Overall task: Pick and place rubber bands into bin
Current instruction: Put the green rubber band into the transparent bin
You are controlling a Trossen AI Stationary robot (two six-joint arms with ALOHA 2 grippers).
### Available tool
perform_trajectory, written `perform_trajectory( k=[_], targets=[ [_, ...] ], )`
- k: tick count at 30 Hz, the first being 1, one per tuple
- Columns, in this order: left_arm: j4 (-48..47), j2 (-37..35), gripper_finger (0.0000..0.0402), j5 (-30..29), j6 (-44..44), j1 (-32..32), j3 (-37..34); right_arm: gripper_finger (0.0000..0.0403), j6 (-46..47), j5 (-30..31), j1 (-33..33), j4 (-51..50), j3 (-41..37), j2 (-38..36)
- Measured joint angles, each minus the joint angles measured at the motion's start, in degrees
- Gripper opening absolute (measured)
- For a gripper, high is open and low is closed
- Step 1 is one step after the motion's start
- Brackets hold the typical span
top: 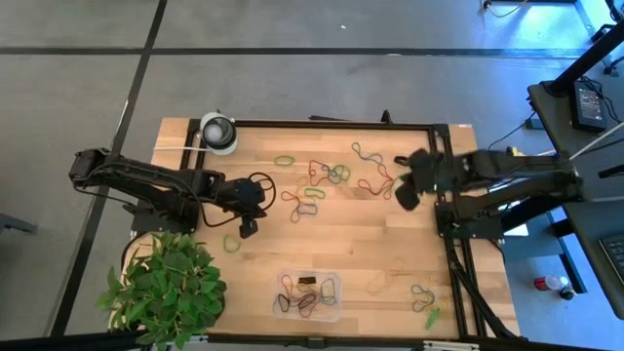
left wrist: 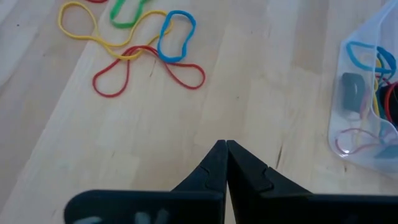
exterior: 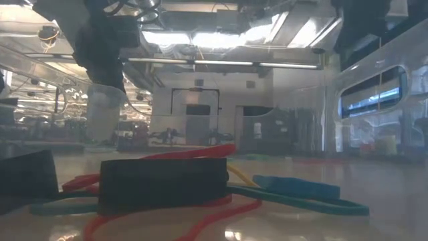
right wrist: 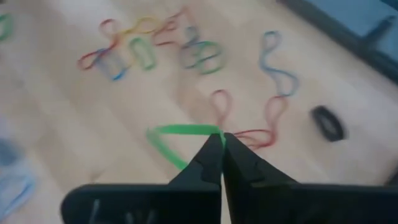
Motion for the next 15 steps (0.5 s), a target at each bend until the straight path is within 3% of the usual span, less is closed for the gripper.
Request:
perform_trajectory(
  k=[6,11,15],
  targets=[
    [0.0,0.0,0.0002,-0.02,0.0,-0.21,0.0,0.0,7.69,2.1,15.01,9.35,0.05,11.62],
    [0.0,0.0,0.0002,0.59,1.31,-0.21,0.0,0.0,11.21,2.06,21.76,23.44,0.86,24.3],
    [-0.02,0.0,0.0002,2.36,3.18,-0.21,0.0,0.0,12.03,2.11,24.45,24.89,9.36,36.0]
  ],
)
